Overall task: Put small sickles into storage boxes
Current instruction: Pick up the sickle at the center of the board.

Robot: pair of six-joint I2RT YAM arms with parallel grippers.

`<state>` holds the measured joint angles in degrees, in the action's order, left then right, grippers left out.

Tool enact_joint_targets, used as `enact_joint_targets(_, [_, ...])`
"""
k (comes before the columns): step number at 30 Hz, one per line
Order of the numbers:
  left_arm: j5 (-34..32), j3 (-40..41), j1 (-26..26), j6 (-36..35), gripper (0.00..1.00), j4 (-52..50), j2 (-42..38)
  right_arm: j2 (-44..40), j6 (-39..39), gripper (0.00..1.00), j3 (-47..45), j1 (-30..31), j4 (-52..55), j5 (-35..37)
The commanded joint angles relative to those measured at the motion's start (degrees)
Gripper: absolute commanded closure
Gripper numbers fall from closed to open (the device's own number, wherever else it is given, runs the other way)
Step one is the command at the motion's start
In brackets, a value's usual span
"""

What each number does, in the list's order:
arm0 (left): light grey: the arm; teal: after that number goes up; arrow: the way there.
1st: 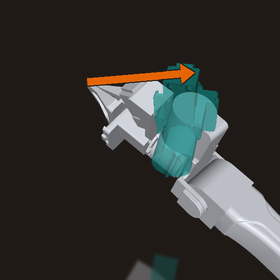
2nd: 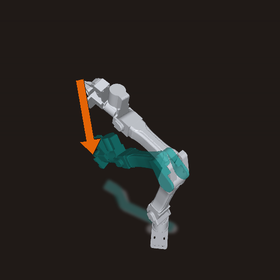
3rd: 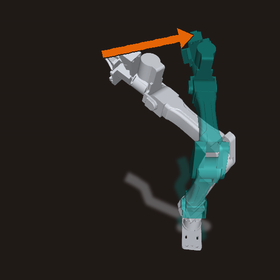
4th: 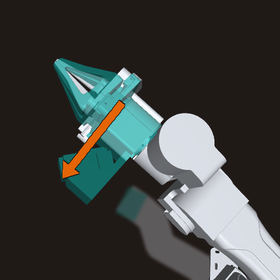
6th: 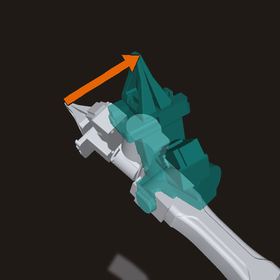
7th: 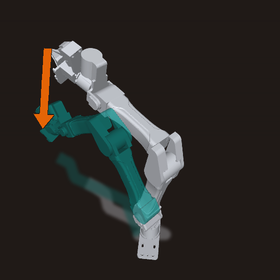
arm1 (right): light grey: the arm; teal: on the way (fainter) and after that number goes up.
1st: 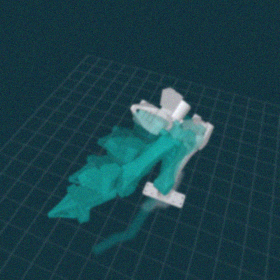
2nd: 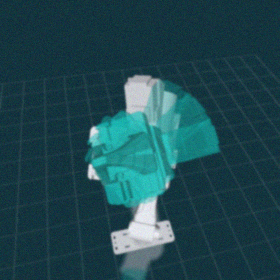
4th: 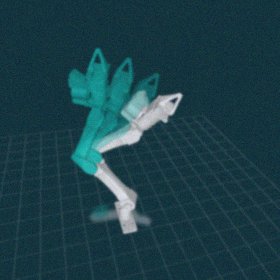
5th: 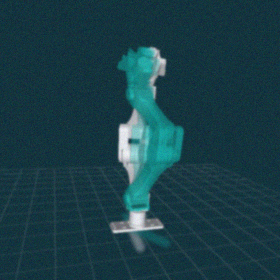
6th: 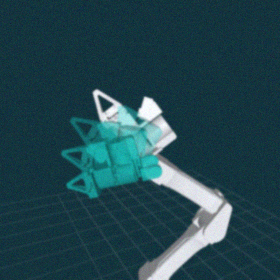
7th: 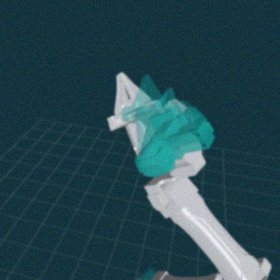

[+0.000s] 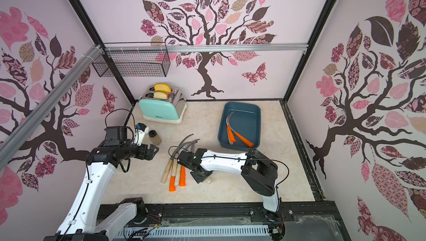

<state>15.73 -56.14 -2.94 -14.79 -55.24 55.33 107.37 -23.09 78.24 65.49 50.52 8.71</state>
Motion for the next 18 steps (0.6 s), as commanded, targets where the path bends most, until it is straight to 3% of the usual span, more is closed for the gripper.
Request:
enact_joint_targets(1, [0.7, -1.3, 0.3, 0.2, 0.02, -0.1, 0.1, -3.2, 1.2, 0.80, -0.7, -0.1, 3.7, -0.9])
enact_joint_targets(11, [0.9, -1.4, 0.3, 0.6, 0.02, 0.5, 0.5, -11.7, 1.1, 0.80, -1.5, -1.7, 7.3, 0.1])
enact_joint_targets(18, [1.1, -1.8, 0.3, 0.8, 0.02, 0.2, 0.5, -19.5, 3.6, 0.79, 1.4, -12.0, 7.4, -1.2])
